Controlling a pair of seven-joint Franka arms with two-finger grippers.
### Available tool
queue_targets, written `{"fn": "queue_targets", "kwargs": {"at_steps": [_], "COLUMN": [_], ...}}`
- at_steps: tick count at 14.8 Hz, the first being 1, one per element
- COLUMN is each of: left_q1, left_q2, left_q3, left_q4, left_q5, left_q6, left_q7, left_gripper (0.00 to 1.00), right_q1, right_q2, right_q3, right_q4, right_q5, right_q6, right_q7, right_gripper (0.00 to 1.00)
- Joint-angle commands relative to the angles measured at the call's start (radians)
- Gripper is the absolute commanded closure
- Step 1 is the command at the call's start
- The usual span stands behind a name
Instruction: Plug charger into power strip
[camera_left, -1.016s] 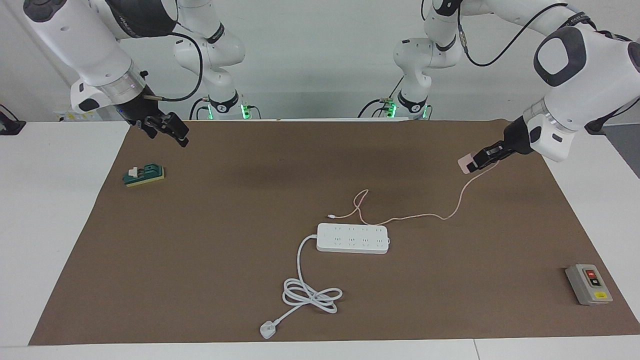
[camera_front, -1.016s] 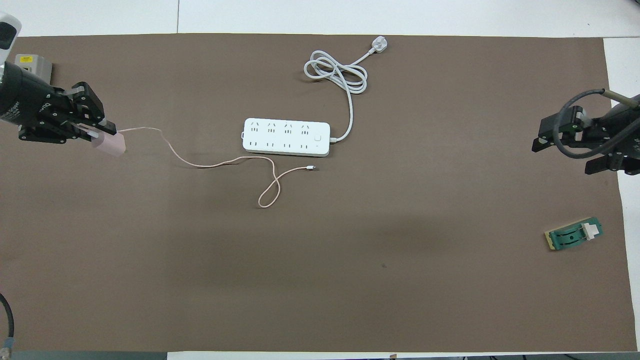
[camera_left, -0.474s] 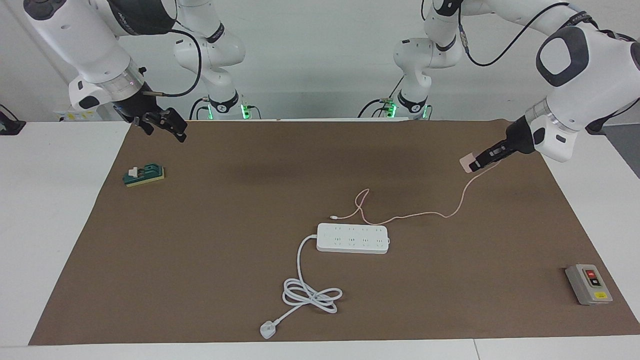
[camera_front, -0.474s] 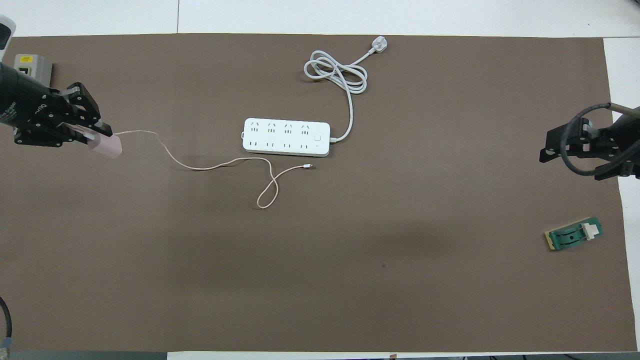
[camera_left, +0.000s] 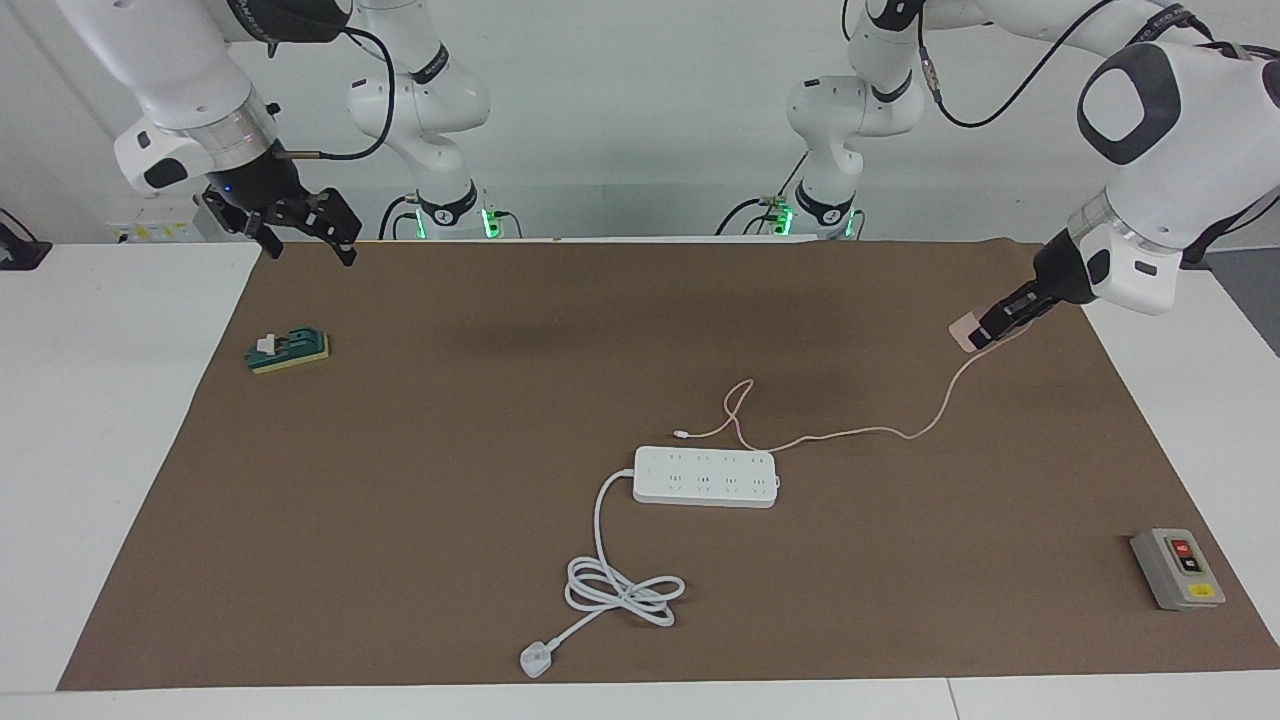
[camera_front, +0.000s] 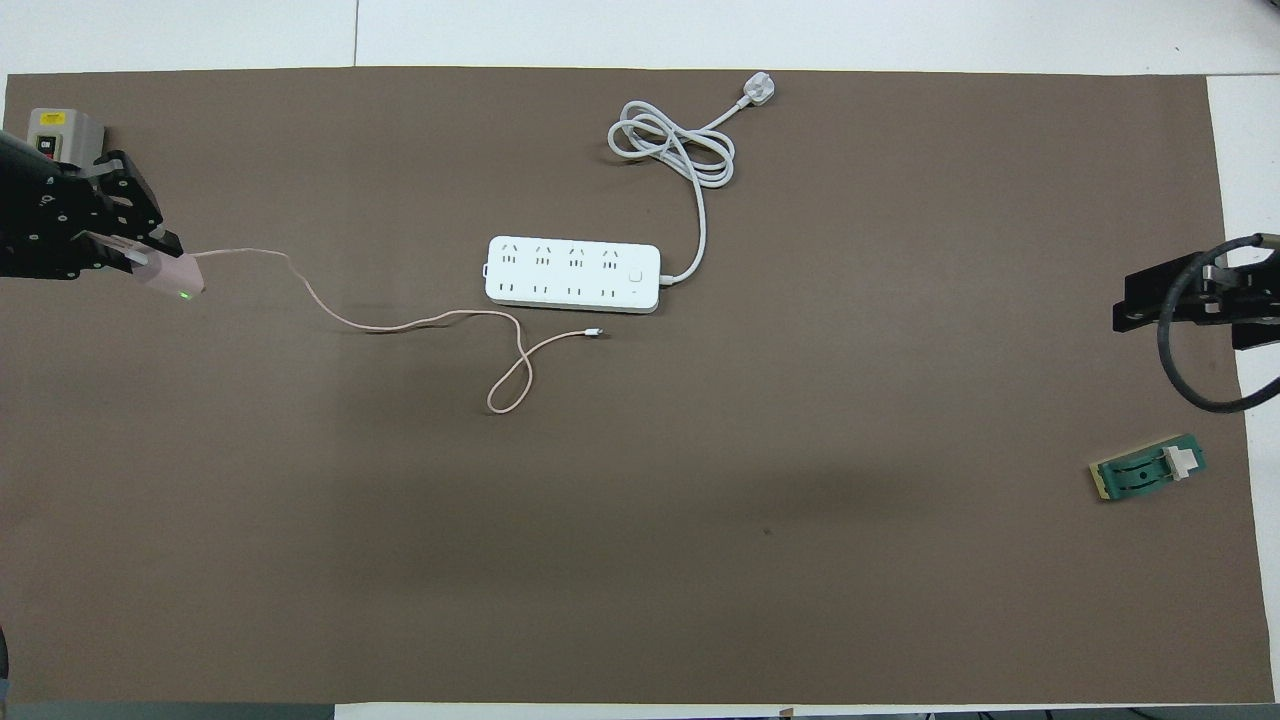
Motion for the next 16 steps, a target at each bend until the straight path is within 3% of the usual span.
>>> {"fn": "queue_targets", "kwargs": {"at_steps": [1, 5, 16], "left_q1": [-0.005, -0.003, -0.003], "left_q2": [-0.022, -0.016, -0.036], "left_q3": [-0.003, 0.0, 0.002], "left_q4": [-0.003, -0.003, -0.002], "left_q5": [0.021, 0.005, 0.015], "left_q6": [0.003, 0.006, 0.001], "left_q7": [-0.181, -0.46, -0.654], "left_gripper": [1.0, 1.0, 1.0], "right_q1": [-0.027, -0.048, -0.047], "right_q2": [-0.012, -0.01, -0.039], "right_q3": [0.016, 0.005, 0.008], "right_q4": [-0.033, -0.089, -0.086], "right_q5": [-0.018, -0.018, -0.018], "right_q6": [0.053, 0.105, 0.076], "right_q7": [-0.036, -0.046, -0.04], "right_gripper": [0.0, 0.0, 0.0]}}
